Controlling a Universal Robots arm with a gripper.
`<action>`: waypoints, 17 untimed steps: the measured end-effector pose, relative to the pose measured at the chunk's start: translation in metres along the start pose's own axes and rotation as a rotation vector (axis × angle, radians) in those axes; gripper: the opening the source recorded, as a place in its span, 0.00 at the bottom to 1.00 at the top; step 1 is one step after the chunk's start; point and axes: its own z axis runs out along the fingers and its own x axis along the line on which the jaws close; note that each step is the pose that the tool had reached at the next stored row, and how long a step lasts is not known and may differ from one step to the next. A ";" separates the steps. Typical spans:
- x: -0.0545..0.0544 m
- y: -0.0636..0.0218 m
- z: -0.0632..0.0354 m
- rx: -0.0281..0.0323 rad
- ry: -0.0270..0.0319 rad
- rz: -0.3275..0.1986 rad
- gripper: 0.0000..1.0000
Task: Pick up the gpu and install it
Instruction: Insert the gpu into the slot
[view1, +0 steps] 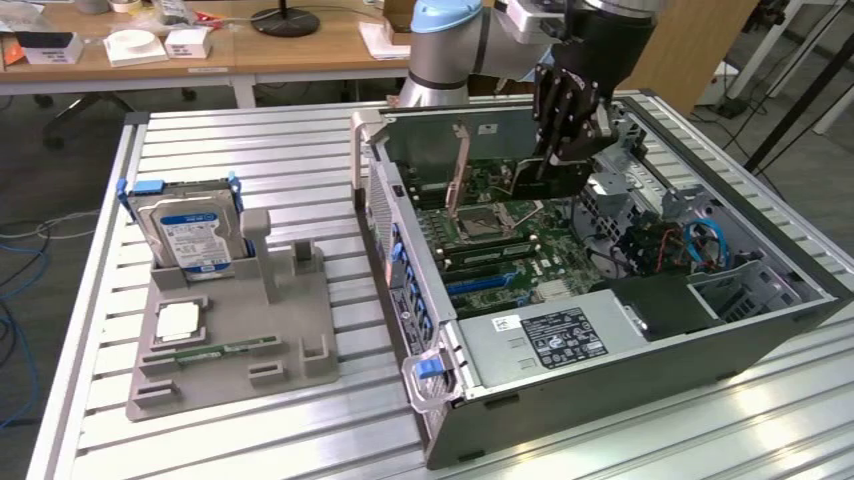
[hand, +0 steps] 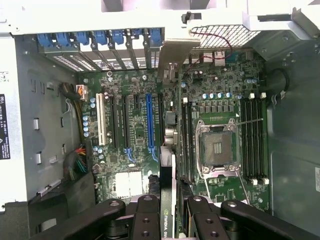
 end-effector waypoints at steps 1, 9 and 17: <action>0.000 0.0000 0.0008 0.0000 0.0000 0.000 0.26; 0.000 -0.0001 0.0031 -0.0001 0.0002 0.000 0.26; 0.000 -0.0002 0.0048 0.0001 -0.0001 0.000 0.26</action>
